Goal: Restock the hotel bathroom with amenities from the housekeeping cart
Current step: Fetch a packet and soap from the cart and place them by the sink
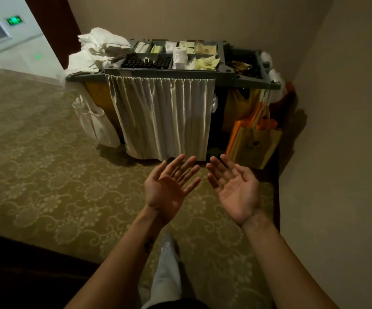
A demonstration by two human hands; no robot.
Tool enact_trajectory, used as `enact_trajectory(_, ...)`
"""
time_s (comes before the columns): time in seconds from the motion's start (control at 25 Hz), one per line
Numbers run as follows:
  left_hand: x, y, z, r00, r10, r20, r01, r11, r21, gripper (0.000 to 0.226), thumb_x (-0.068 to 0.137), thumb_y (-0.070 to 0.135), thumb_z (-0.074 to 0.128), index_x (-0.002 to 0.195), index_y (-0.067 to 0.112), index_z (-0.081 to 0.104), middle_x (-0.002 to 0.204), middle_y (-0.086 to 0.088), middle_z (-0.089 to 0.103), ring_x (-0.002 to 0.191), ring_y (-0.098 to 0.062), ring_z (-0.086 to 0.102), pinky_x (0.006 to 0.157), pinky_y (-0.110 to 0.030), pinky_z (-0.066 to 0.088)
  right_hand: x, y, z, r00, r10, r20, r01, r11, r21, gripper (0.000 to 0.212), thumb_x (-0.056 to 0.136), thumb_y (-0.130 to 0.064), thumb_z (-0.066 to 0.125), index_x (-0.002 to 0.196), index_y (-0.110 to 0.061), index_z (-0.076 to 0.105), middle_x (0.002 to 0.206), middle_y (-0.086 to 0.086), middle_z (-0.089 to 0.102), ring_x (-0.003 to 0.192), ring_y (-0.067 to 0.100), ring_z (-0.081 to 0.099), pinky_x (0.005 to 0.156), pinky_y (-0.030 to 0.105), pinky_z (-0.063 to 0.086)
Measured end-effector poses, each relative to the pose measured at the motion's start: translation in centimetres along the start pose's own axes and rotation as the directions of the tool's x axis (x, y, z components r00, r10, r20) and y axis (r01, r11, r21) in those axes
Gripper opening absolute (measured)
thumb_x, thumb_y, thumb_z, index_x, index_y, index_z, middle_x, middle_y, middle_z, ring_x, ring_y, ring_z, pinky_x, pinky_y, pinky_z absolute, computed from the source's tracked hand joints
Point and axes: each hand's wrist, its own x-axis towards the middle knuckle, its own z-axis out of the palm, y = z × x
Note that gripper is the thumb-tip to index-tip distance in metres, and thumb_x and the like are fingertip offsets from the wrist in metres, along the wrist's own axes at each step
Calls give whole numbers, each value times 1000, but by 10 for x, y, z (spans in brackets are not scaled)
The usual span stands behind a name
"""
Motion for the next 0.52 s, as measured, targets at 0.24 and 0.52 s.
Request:
enact_trajectory(0.24,141,59,-10,1000,6,-18,-6,1000,-13,54,102,40,34,142,9,52,138,-16,63,130,-34,58,115,-55,36,144,-18,41,1000,7,-29,-6,999,33,44,102,-26,37,139,-8,54,130,16,68,119,29,66,102,41,48)
enact_trajectory(0.52,299,173,-13,1000,7,-22,-8,999,-33,54,101,39,35,141,8,53,137,-18,64,129,-35,59,114,-53,38,318,-33,127,1000,22,-18,-22,1000,14,42,102,-26,38,136,-10,56,129,15,68,121,29,65,106,42,46)
